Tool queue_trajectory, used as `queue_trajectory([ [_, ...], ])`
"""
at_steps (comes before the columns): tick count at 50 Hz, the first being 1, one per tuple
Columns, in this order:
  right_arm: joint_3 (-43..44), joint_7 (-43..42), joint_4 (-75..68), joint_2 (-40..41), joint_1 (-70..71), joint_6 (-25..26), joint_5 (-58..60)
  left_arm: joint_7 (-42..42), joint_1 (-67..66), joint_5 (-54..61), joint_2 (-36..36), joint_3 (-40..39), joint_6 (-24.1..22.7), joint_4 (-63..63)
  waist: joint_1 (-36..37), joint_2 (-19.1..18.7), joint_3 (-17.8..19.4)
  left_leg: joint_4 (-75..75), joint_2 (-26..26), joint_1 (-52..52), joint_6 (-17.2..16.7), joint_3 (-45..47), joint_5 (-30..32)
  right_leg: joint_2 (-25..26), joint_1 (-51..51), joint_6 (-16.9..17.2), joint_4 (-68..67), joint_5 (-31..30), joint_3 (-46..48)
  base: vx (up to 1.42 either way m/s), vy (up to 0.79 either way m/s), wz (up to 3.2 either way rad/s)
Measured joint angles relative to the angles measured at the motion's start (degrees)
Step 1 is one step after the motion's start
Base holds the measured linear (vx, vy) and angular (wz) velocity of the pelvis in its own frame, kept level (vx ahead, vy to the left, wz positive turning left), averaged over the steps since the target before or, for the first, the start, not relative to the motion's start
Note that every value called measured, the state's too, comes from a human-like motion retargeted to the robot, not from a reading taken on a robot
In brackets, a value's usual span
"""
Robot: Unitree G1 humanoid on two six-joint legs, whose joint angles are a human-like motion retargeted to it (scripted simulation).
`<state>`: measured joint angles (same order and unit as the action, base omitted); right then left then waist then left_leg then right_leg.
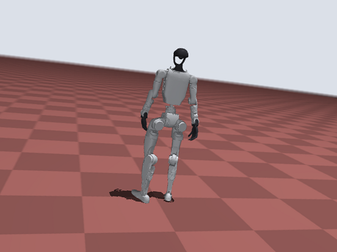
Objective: In place motions
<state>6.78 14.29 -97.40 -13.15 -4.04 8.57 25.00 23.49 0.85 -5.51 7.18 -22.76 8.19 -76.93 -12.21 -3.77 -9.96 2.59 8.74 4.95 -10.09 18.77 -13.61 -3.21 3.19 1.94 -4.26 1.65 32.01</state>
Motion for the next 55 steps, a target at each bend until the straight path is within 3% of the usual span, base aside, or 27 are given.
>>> queue_trajectory([
  [5, -3.5, 0.7, 1.3, 1.5, 2.4, -2.7, 3.2, -0.3, -0.2, -2.5, 0.2, 2.7, -1.2, 3.6, 4.7, 2.6, 1.9, 1.8, -1.5, -0.6, 0.7, 2.0, -2.1, -2.6, -0.6, 0.3, 1.0, -2.3, -0.9, 0.01, 0.37, -0.48],
  [8, -5.9, 2.3, 5.1, 2.6, 3.3, -4.2, 7.6, -1.1, -3.4, -2.6, -0.2, 2.0, -1.9, 2.3, 7.8, 3.4, 1.0, 0.0, -3.1, -2.6, 1.5, 5.2, -3.2, -3.9, 0.1, 0.9, 0.7, -3.1, -2.0, 0.09, 0.27, -0.88],
  [15, -10.5, 4.6, 16.5, 4.1, 4.4, -9.2, 13.7, -0.4, -7.4, -0.8, 0.4, -5.7, 1.4, -17.4, 5.9, 3.2, 0.7, 0.1, -5.1, -3.8, 3.7, 3.7, -5.8, -6.7, 0.6, 2.5, -4.3, -3.3, -1.3, 0.06, 0.28, 0.07],
  [18, -10.4, 3.5, 18.2, 3.2, 4.5, -11.0, 14.8, -2.3, -9.6, 0.1, 1.2, -4.1, 3.4, -20.5, 6.1, 2.5, 1.9, 0.9, -4.6, -4.9, 4.4, 2.2, -6.6, -9.0, 2.4, 0.9, -13.2, -6.3, -0.5, 0.06, 0.27, 0.19],
  [22, -8.8, 0.0, 18.1, 0.8, 2.5, -12.9, 18.8, -4.7, -10.8, -5.8, 2.2, 0.3, 3.2, -20.5, 5.2, -0.4, 2.9, 2.6, -2.1, -4.2, 5.3, -0.6, -7.0, -8.2, 11.9, -7.7, -31.5, -12.2, -8.5, 0.03, 0.19, 0.33],
  [25, -6.5, -5.4, 14.8, -0.5, -0.6, -11.3, 19.1, -2.8, -9.0, -9.1, 3.4, 2.4, 2.9, -20.5, 1.4, -1.7, 4.3, 4.1, -1.5, -3.3, 6.3, -4.5, -6.9, -9.7, 18.0, -6.2, -35.6, -11.3, -6.4, 0.03, 0.15, 0.99],
  [30, -0.4, -4.0, 6.8, -2.3, -6.0, -5.5, 12.1, -0.6, -1.5, -6.8, 4.6, 6.4, 1.5, -19.7, -6.4, -1.6, 12.9, 5.7, -1.4, -5.3, 7.6, -10.8, -6.5, -14.3, 30.5, -3.6, -25.8, -10.5, -4.8, -0.12, 0.06, 1.17],
  [36, 2.7, 0.1, 0.0, -3.5, -10.2, -1.4, 3.3, 2.0, 6.9, -5.8, 5.8, 10.7, 2.2, -11.2, -18.1, -6.2, 27.5, 10.9, 5.0, -3.2, 9.3, -16.4, -6.2, -15.2, 46.6, -4.3, -10.7, -6.8, -17.6, -0.23, 0.13, 1.14],
  [39, 3.0, -2.2, 0.0, -2.9, -12.8, 3.0, 0.7, 1.7, 8.8, -5.4, 6.3, 12.8, 1.9, -6.1, -20.4, -8.6, 31.3, 11.4, 9.0, -2.8, 9.4, -14.8, -6.2, -15.4, 51.4, -5.4, -10.4, -4.9, -21.4, -0.14, 0.12, 0.48],
  [42, 3.8, -2.9, 0.0, -1.8, -13.6, 4.7, 1.3, 1.1, 9.5, -6.1, 6.2, 13.4, 1.6, -3.0, -21.4, -11.1, 30.7, 12.4, 11.1, 0.2, 9.3, -15.2, -6.3, -15.3, 54.1, -6.0, -15.3, -4.7, -23.5, -0.04, 0.05, 0.27],
  [45, 4.9, -1.0, 0.0, -0.6, -11.9, 1.8, 3.0, -0.9, 9.6, -5.2, 5.0, 13.5, 0.6, -1.9, -20.1, -10.8, 29.4, 12.0, 10.3, 0.3, 9.0, -14.8, -6.2, -14.5, 51.9, -5.2, -19.4, -6.3, -25.1, -0.04, 0.07, 0.03],
  [50, 4.0, 1.2, 3.4, -0.5, -5.9, -2.6, 4.0, 1.0, 5.6, -4.0, 2.3, 9.9, -0.8, -3.9, -16.8, -7.9, 22.8, 9.1, 6.3, -0.9, 7.8, -10.6, -6.6, -13.6, 42.8, -2.2, -19.8, -8.3, -18.8, 0.09, 0.01, -0.59],
  [55, 0.5, 4.2, 13.5, -0.8, -0.3, -4.3, 5.0, 0.5, -1.3, -6.0, 0.9, 3.9, 0.2, -11.6, -11.4, -3.8, 14.8, 5.9, 0.3, -2.4, 7.8, -6.0, -7.1, -9.3, 32.3, -0.5, -20.9, -11.9, -18.3, 0.16, -0.07, -1.16],
])
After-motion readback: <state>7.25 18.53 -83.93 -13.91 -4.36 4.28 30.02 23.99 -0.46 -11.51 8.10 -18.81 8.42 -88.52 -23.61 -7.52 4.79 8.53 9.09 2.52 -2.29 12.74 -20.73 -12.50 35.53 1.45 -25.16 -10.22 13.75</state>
